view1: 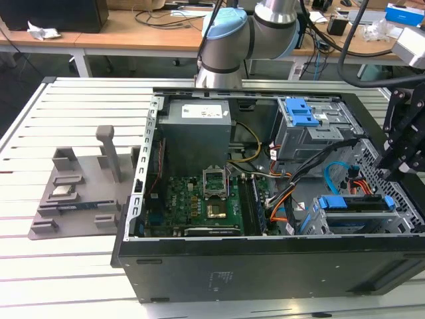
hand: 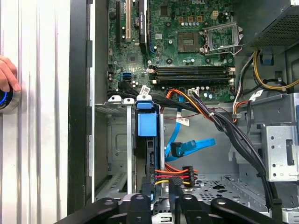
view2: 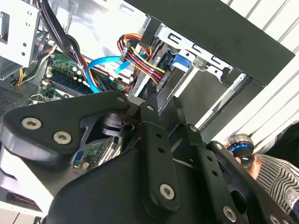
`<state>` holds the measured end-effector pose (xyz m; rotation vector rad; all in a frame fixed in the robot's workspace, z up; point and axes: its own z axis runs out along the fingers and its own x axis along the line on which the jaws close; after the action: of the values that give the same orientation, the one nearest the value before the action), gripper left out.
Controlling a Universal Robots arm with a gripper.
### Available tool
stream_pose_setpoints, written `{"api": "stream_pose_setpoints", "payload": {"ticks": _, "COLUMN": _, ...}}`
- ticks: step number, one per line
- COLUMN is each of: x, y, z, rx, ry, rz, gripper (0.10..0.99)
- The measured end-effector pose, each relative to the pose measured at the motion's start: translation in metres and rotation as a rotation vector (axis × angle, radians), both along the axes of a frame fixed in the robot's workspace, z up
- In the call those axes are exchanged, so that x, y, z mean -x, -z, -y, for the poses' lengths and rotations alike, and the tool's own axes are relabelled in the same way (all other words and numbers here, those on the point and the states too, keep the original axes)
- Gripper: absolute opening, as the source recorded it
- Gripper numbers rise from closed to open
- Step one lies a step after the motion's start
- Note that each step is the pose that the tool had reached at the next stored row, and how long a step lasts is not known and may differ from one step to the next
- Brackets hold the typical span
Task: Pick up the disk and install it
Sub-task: 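Insert the second disk wire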
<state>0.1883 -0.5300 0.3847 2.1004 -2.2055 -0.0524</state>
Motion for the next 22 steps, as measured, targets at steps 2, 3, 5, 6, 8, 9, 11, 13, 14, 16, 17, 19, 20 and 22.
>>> {"api": "stream_pose_setpoints", "payload": {"ticks": 2, "x": 0.0001, "y": -0.0003, "z": -0.0004, "rx": 0.0, "ry": 0.0, "rz": 0.0001, "gripper": 0.302}}
{"api": "stream_pose_setpoints", "payload": {"ticks": 3, "x": 0.0006, "y": 0.0, "z": -0.0027, "rx": 0.0, "ry": 0.0, "rz": 0.0, "gripper": 0.302}}
{"api": "stream_pose_setpoints", "payload": {"ticks": 5, "x": 0.0017, "y": 0.0, "z": -0.0054, "rx": 0.0, "ry": 0.0, "rz": 0.0, "gripper": 0.302}}
{"api": "stream_pose_setpoints", "payload": {"ticks": 6, "x": 0.0031, "y": 0.0, "z": -0.0075, "rx": 0.0, "ry": 0.0, "rz": 0.0, "gripper": 0.302}}
{"api": "stream_pose_setpoints", "payload": {"ticks": 8, "x": 0.0069, "y": 0.0, "z": -0.0092, "rx": 0.0, "ry": 0.0, "rz": 0.0, "gripper": 0.302}}
{"api": "stream_pose_setpoints", "payload": {"ticks": 9, "x": 0.0102, "y": 0.0001, "z": -0.0096, "rx": 0.0, "ry": 0.0, "rz": 0.0, "gripper": 0.302}}
{"api": "stream_pose_setpoints", "payload": {"ticks": 11, "x": 0.0138, "y": 0.0005, "z": -0.0104, "rx": 0.0, "ry": 0.0, "rz": 0.0, "gripper": 0.302}}
{"api": "stream_pose_setpoints", "payload": {"ticks": 13, "x": 0.0177, "y": 0.0014, "z": -0.0118, "rx": 0.0, "ry": 0.0, "rz": 0.0, "gripper": 0.302}}
{"api": "stream_pose_setpoints", "payload": {"ticks": 14, "x": 0.0203, "y": 0.002, "z": -0.0132, "rx": 0.0, "ry": 0.0, "rz": 0.0001, "gripper": 0.302}}
{"api": "stream_pose_setpoints", "payload": {"ticks": 16, "x": 0.0241, "y": 0.0033, "z": -0.0158, "rx": 0.0, "ry": 0.0, "rz": 0.0, "gripper": 0.302}}
{"api": "stream_pose_setpoints", "payload": {"ticks": 17, "x": 0.0273, "y": 0.0044, "z": -0.0171, "rx": 0.0, "ry": 0.0, "rz": 0.0, "gripper": 0.302}}
{"api": "stream_pose_setpoints", "payload": {"ticks": 19, "x": 0.031, "y": 0.0071, "z": -0.0181, "rx": 0.0, "ry": 0.0, "rz": 0.0001, "gripper": 0.302}}
{"api": "stream_pose_setpoints", "payload": {"ticks": 20, "x": 0.0323, "y": 0.0086, "z": -0.0181, "rx": 0.0, "ry": 0.0, "rz": 0.0, "gripper": 0.302}}
{"api": "stream_pose_setpoints", "payload": {"ticks": 22, "x": 0.0359, "y": 0.0134, "z": -0.0182, "rx": 0.0, "ry": -0.002, "rz": 0.0, "gripper": 0.302}}
